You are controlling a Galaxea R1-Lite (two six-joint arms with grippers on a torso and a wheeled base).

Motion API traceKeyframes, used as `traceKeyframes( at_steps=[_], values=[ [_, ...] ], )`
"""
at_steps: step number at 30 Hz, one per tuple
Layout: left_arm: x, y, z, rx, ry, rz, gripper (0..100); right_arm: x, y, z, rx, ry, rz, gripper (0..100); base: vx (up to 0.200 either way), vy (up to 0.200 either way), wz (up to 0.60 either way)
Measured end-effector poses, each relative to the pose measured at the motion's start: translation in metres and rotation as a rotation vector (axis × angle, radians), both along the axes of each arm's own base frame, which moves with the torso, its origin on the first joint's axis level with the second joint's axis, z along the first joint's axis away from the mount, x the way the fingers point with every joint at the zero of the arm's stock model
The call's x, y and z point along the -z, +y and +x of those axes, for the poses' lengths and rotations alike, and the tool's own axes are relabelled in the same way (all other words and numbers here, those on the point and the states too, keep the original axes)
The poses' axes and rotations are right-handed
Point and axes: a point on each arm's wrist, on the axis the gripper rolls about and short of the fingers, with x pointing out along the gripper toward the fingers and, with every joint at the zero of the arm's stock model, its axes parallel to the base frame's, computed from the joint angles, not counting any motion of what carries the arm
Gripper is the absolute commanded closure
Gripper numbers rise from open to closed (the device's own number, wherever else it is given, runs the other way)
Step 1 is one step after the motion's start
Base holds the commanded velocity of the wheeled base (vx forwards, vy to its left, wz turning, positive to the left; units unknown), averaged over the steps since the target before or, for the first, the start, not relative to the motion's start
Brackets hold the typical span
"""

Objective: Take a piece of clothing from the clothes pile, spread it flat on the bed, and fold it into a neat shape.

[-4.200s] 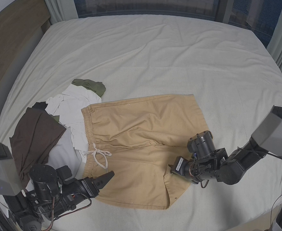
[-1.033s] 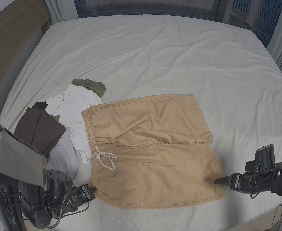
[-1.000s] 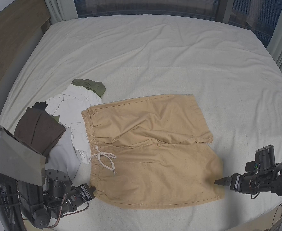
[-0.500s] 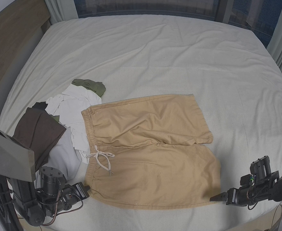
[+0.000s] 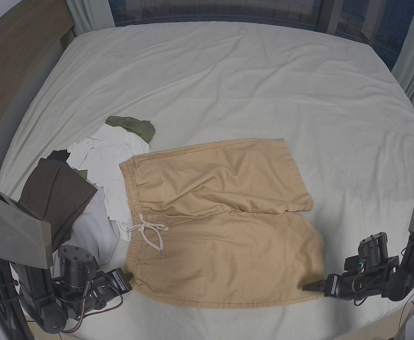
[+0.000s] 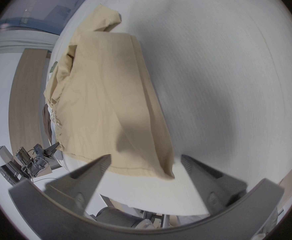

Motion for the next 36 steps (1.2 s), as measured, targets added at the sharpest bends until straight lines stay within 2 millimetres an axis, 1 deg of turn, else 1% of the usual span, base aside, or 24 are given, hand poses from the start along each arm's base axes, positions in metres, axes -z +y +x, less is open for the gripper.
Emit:
traceKeyframes(
  at_steps=[4,9,16,21,29,36],
  values=[
    [0.000,0.000,0.000,0.001,-0.002,-0.001,100,0.006,-0.001,0.000,0.015,-0.036,-0.003,100,0.000,0.000,0.00],
    [-0.001,0.000,0.000,0.001,-0.003,-0.009,100,0.013,-0.002,-0.003,0.034,0.004,-0.013,100,0.000,0.000,0.00],
    [-0.004,0.001,-0.002,0.026,0.015,-0.024,100,0.010,-0.004,-0.008,0.029,0.033,-0.028,100,0.000,0.000,0.00],
    [-0.007,0.004,-0.010,0.103,0.086,-0.038,100,0.007,-0.006,-0.012,0.005,0.033,-0.052,100,0.000,0.000,0.00],
    [-0.014,0.019,-0.035,0.242,0.251,0.019,100,0.007,-0.010,-0.020,-0.072,0.071,-0.119,100,0.000,0.000,0.00],
    [-0.023,0.032,-0.049,0.295,0.290,0.031,100,0.005,-0.013,-0.035,-0.118,0.168,-0.154,100,0.000,0.000,0.00]
  ],
)
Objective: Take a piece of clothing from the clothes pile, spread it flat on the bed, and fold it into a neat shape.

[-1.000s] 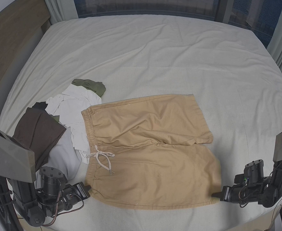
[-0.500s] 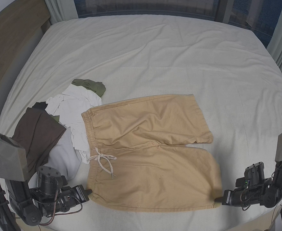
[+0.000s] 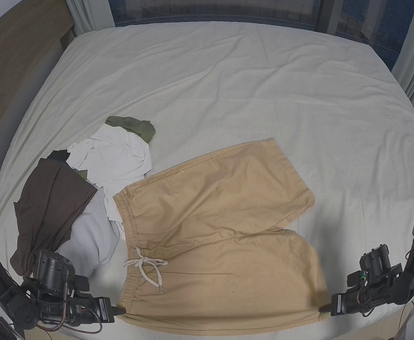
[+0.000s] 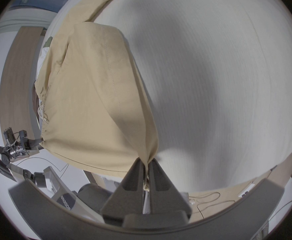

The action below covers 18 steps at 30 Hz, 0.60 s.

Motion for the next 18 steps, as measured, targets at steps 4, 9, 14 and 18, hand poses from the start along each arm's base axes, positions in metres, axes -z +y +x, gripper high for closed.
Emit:
traceKeyframes(
  at_steps=[4,9,14,18],
  values=[
    [-0.005,0.002,-0.003,0.008,-0.017,-0.011,100,-0.006,0.001,-0.005,-0.016,0.005,-0.006,100,0.000,0.000,0.00],
    [-0.011,0.003,-0.004,0.006,-0.052,-0.023,100,-0.016,0.003,-0.004,-0.020,-0.071,0.014,100,0.000,0.000,0.00],
    [-0.022,0.003,-0.006,-0.026,-0.102,-0.072,100,-0.028,0.005,0.001,0.010,-0.168,0.067,100,0.000,0.000,0.00],
    [-0.035,0.001,-0.009,-0.075,-0.147,-0.166,100,-0.044,0.008,0.011,0.070,-0.260,0.143,100,0.000,0.000,0.00]
  ],
)
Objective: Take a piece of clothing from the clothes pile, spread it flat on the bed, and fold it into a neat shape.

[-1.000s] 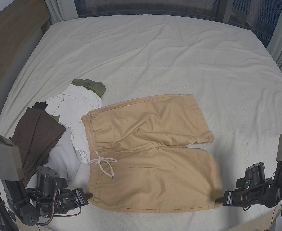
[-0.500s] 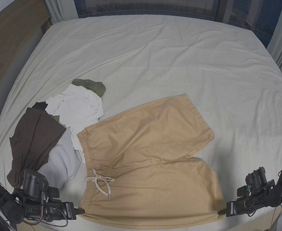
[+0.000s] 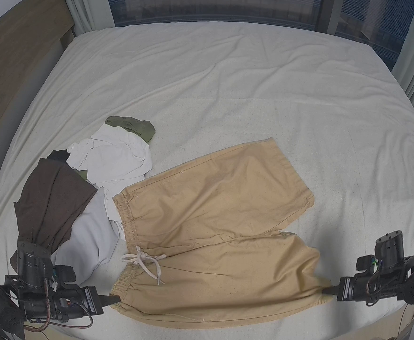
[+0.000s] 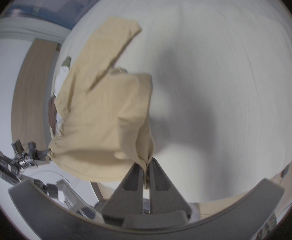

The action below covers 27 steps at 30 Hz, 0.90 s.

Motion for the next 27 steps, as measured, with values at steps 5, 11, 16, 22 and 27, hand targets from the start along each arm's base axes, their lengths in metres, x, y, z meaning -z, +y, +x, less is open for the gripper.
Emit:
traceKeyframes(
  at_steps=[5,11,16,22,27],
  values=[
    [-0.016,-0.002,0.002,-0.026,-0.080,-0.069,100,-0.024,0.006,0.018,0.034,-0.124,0.076,100,0.000,0.000,0.00],
    [-0.033,-0.004,0.012,-0.061,-0.165,-0.103,100,-0.049,0.010,0.037,0.054,-0.243,0.127,100,0.000,0.000,0.00],
    [-0.043,-0.006,0.023,-0.117,-0.209,-0.104,100,-0.063,0.011,0.051,0.066,-0.282,0.140,100,0.000,0.000,0.00],
    [-0.049,-0.009,0.036,-0.177,-0.223,-0.115,100,-0.083,0.009,0.072,0.095,-0.333,0.150,100,0.000,0.000,0.00],
    [-0.053,-0.012,0.047,-0.230,-0.247,-0.139,100,-0.099,0.006,0.088,0.117,-0.355,0.151,100,0.000,0.000,0.00]
  ],
)
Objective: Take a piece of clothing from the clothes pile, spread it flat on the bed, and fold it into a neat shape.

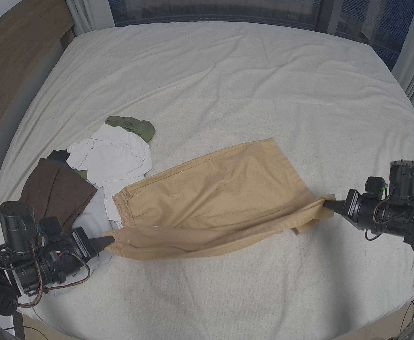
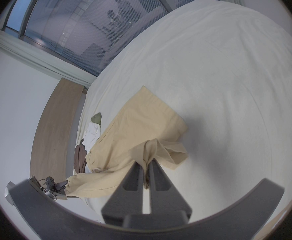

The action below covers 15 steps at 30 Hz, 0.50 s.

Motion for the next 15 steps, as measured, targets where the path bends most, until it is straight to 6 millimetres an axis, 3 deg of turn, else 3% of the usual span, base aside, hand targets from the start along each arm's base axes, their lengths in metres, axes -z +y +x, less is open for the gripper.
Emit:
traceKeyframes(
  at_steps=[15],
  values=[
    [0.006,-0.005,0.022,-0.128,-0.033,-0.048,100,-0.041,0.002,0.049,0.001,-0.096,-0.034,100,0.000,0.000,0.00]
  ],
)
